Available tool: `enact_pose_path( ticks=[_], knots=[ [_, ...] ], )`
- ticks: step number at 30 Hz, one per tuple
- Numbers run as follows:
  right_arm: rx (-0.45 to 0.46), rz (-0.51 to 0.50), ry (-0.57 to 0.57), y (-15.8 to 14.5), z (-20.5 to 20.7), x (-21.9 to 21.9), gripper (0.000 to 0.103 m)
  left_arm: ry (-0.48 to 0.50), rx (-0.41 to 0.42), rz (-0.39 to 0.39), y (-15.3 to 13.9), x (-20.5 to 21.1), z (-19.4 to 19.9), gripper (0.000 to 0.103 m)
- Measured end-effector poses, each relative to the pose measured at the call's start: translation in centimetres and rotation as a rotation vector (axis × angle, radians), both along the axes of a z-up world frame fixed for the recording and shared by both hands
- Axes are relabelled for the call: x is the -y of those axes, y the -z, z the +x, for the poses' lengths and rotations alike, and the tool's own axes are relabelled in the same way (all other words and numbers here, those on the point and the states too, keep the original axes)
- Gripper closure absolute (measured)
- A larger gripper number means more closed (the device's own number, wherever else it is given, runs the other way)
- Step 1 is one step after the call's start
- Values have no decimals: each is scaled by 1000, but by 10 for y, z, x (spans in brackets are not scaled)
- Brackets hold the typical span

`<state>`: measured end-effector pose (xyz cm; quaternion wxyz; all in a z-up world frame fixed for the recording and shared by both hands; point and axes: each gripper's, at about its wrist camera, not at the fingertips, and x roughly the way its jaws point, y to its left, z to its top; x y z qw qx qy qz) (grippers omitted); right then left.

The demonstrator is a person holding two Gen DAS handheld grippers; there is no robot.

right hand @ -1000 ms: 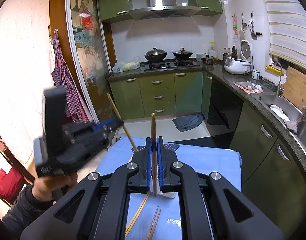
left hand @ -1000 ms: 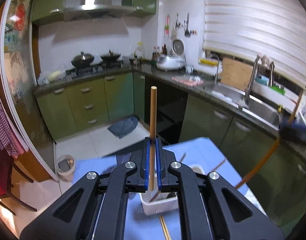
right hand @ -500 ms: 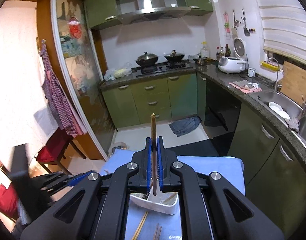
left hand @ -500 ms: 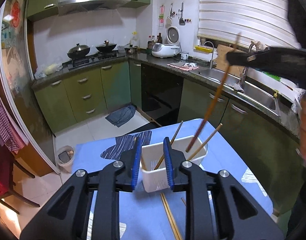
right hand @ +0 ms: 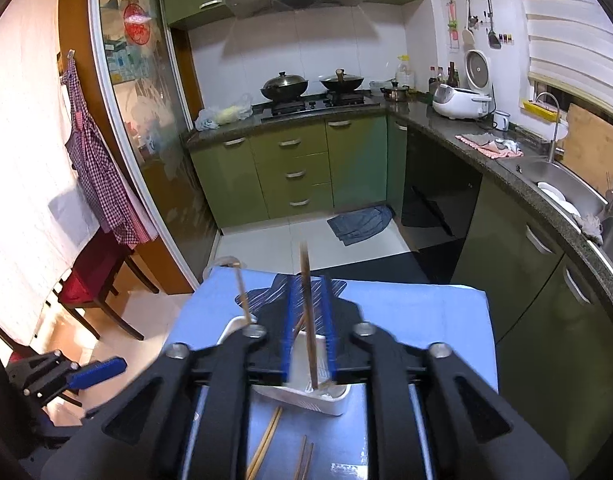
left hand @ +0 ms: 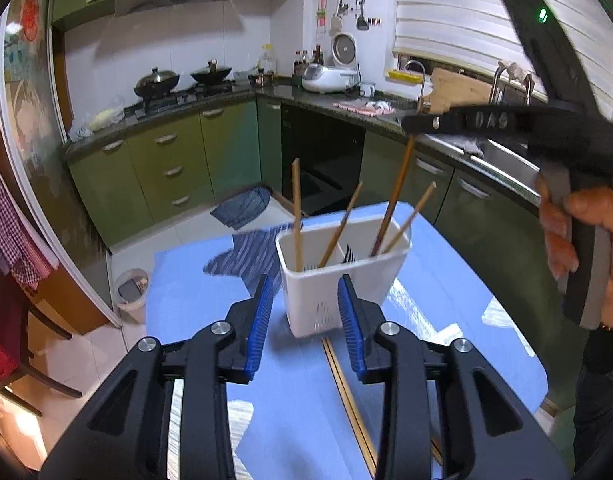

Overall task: Organize utensils
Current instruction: 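Lower the left tool to grasp a chopstick while the right tool grasps another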

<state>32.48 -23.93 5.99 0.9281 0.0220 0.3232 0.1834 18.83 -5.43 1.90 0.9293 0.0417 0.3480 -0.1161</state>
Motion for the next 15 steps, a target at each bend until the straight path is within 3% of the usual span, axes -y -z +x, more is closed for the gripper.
enact_pose_path(
  ticks=[8, 10, 15],
  knots=[
    [76, 16, -26, -10, -63, 16, 82, 15, -142, -9, 50, 9, 1, 71],
    [83, 8, -35, -2, -86, 22, 76, 19, -197, -14, 67, 14, 5, 71],
    [34, -5, -29, 40, -124, 43, 75, 17, -338, -13, 113, 25, 17, 71]
  ],
)
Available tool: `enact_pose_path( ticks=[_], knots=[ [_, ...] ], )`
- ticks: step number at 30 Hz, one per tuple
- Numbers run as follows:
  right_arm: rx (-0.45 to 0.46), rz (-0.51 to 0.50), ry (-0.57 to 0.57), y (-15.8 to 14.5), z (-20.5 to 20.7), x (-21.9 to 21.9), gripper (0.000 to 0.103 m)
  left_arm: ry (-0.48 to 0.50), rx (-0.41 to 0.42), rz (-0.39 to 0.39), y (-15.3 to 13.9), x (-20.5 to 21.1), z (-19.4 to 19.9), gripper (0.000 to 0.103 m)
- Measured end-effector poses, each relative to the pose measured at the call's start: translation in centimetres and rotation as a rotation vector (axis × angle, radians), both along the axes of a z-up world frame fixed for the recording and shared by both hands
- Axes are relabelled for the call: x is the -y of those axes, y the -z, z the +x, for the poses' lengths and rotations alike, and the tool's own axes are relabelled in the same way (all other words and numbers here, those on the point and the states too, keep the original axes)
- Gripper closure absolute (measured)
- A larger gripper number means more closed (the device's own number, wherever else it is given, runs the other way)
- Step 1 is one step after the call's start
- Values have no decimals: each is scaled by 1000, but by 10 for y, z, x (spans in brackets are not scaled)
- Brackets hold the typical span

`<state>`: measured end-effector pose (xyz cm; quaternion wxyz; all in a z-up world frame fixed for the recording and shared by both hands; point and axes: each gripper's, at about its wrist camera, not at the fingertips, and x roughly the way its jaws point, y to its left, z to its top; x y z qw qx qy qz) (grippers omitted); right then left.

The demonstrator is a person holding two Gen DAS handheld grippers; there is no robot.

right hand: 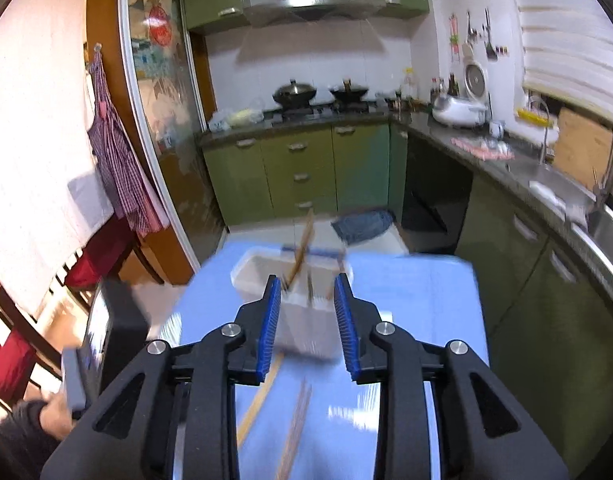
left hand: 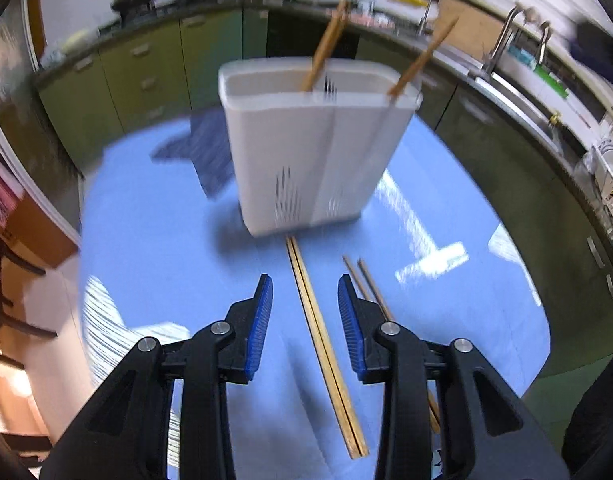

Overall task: Organize utensils
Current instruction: 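Lower the left tool to grasp a chopstick while the right tool grasps another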

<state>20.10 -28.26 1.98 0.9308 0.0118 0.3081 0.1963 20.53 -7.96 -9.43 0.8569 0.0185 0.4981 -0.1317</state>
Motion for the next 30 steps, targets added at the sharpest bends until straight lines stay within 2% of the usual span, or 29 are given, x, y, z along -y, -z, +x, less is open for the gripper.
enact_pose_path(
  ticks=[3, 8, 10, 13, 20, 30],
  knots=[
    [-68, -9, 18, 41, -8, 14, 75, -11, -66, -2, 21, 3, 11, 71],
    [-209, -19, 64, 113, -3, 31, 75, -47, -114, 9, 44, 8, 23, 71],
    [-258, -23, 67, 135, 1, 33, 75, -53, -139, 10, 53, 10, 28, 78],
    [-318, -19, 68, 164, 3, 34, 75, -62, -160, 24, 62, 12, 33, 80],
    [-354, -15, 76, 177, 14, 37, 75, -75, -195, 50, 79, 14, 43, 82],
    [-365, -12, 75, 176, 22, 33, 75, -87, -197, 83, 80, 18, 51, 83]
  ],
)
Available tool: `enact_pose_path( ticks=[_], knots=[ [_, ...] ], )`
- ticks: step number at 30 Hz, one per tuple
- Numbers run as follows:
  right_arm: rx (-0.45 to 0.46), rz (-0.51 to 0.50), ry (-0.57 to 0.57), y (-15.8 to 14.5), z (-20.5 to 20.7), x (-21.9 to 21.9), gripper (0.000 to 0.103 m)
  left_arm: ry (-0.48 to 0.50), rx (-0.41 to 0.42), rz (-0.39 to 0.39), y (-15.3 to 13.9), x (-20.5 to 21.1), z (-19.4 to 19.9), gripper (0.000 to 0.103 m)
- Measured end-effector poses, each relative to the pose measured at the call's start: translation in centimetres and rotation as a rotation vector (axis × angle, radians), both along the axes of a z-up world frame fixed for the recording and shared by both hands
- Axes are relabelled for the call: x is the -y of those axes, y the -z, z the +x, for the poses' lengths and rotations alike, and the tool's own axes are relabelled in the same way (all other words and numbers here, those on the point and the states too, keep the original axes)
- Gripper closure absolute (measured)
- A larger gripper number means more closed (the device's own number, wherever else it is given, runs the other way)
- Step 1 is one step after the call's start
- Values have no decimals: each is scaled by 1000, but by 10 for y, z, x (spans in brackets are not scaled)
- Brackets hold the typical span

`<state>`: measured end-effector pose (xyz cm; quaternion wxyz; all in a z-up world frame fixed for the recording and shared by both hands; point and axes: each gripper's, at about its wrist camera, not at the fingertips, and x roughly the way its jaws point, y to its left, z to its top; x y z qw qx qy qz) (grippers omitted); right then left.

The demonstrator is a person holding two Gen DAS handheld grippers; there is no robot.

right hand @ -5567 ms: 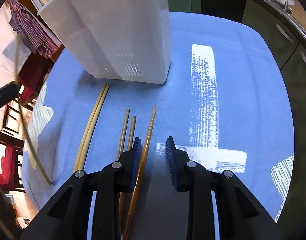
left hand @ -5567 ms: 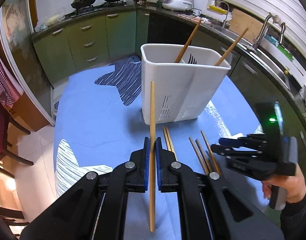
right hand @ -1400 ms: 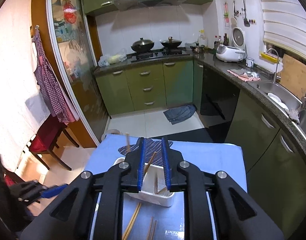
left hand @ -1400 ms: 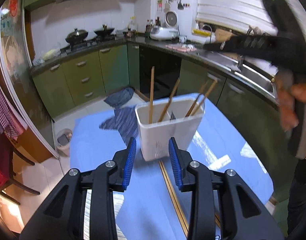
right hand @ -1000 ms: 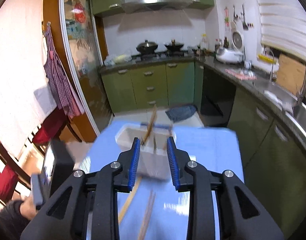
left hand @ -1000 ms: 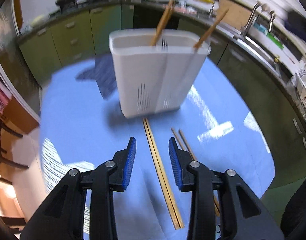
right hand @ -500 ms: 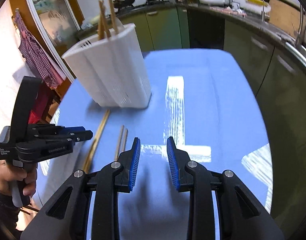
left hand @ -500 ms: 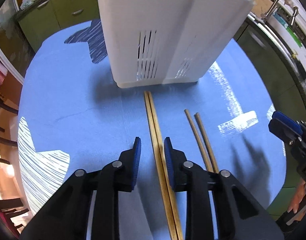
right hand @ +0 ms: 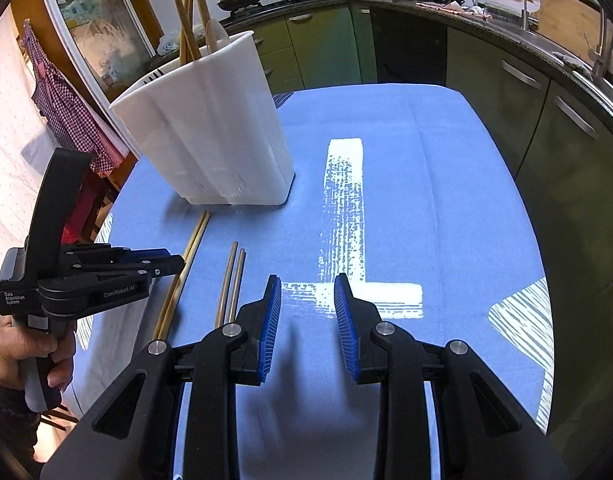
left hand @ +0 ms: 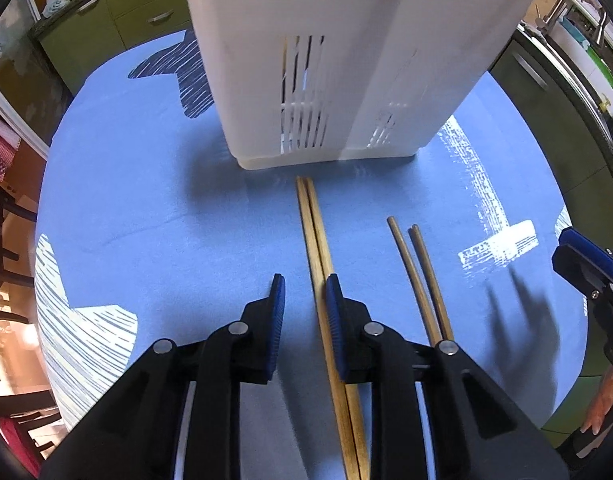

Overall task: Organize utensils
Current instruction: 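Lower the left tool to grasp a chopstick while the right tool grasps another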

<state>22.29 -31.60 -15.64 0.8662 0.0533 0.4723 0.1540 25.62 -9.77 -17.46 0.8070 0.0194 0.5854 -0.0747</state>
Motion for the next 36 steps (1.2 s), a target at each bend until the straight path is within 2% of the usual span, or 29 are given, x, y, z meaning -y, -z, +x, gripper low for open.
enact_pose_path(
  ticks=[8, 11, 18, 23, 32, 35, 36],
  knots=[
    [-6, -1, -8, 1, 2, -5, 75, 12, 2, 29, 5, 7, 2, 84],
    [-7, -9, -8, 1, 3, -7, 71, 11, 12, 35, 6, 12, 1, 95],
    [-25, -47, -22, 7, 11, -19, 71, -9, 16, -15, 2, -6, -6, 97],
    [-71, -67, -64, 20, 19, -39, 71, -19, 71, -40, -17, -20, -17, 97],
    [-133, -84, -125, 37, 29, -72, 71, -1, 218, -79, -65, -34, -47, 97],
    [-138, -115, -130, 40, 31, -80, 73, 9, 256, -84, -78, -38, -55, 97],
    [-137, -129, -127, 41, 32, -82, 78, 11, 269, -88, -82, -39, -59, 97]
  ],
)
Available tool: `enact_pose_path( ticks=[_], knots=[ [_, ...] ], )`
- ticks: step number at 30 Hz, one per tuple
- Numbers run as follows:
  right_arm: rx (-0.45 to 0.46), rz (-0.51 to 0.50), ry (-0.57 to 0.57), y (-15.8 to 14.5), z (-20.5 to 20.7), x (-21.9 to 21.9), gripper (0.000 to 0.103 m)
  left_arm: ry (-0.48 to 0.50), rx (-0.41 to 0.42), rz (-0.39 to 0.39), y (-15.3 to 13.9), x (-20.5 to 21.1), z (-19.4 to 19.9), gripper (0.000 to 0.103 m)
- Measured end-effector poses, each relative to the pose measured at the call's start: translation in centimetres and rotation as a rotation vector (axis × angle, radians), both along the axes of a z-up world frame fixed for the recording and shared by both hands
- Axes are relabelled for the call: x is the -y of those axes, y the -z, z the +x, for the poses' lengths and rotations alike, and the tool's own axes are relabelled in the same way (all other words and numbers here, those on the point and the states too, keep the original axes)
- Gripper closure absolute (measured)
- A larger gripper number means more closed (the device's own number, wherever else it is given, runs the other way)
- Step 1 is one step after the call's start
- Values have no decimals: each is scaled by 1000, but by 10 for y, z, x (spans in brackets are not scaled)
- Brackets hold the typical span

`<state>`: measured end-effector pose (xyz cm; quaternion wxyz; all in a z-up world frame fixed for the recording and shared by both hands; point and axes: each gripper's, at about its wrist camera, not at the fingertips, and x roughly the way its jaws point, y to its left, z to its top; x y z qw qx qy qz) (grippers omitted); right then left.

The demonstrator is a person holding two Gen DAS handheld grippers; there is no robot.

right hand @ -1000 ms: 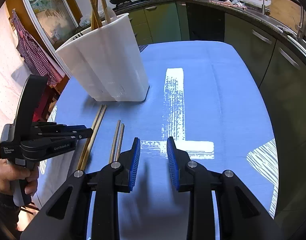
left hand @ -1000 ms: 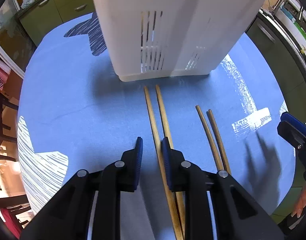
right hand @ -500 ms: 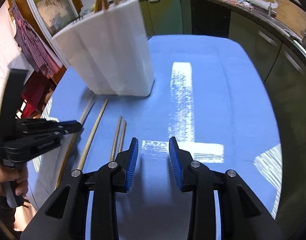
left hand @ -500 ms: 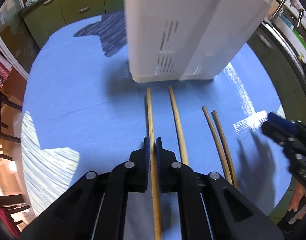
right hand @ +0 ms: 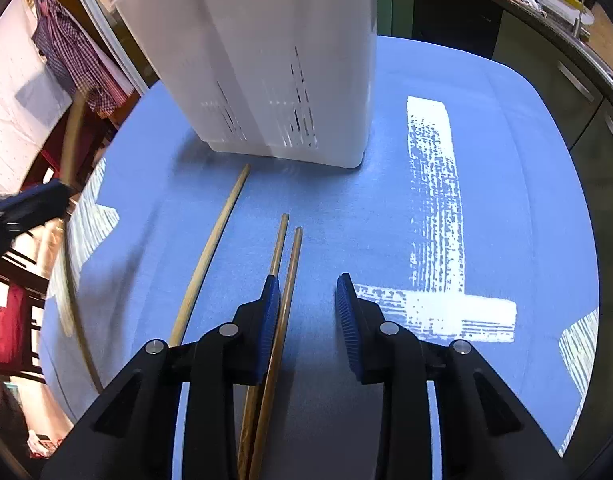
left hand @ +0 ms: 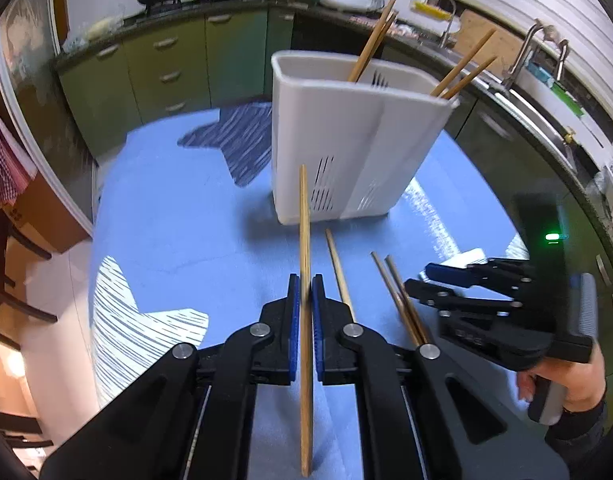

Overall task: Organize utensils
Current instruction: 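Lower the left tool to grasp a chopstick while the right tool grasps another, then lift both held chopsticks and carry them above the white basket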

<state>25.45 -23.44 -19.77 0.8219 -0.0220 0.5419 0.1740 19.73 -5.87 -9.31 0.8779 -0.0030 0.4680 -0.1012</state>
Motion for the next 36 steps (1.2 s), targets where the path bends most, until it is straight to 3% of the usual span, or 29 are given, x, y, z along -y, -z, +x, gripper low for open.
enact_pose_path(
  ticks=[14, 17, 21, 26, 36],
  knots=[
    [-15, -87, -23, 11, 8, -23, 87, 38, 78, -23, -23, -4, -28, 97],
    [-7, -103, -17, 11, 10, -25, 95, 43, 89, -24, -25, -6, -32, 97],
    [-1, -84, -10, 10, 10, -25, 97, 47, 100, -25, -27, -9, -36, 97],
    [34, -28, -5, -11, -1, -14, 97, 53, 110, -23, -30, -10, -40, 97],
    [220, 108, 15, -93, -56, 28, 97, 77, 145, -27, -40, -7, -57, 97]
  ],
)
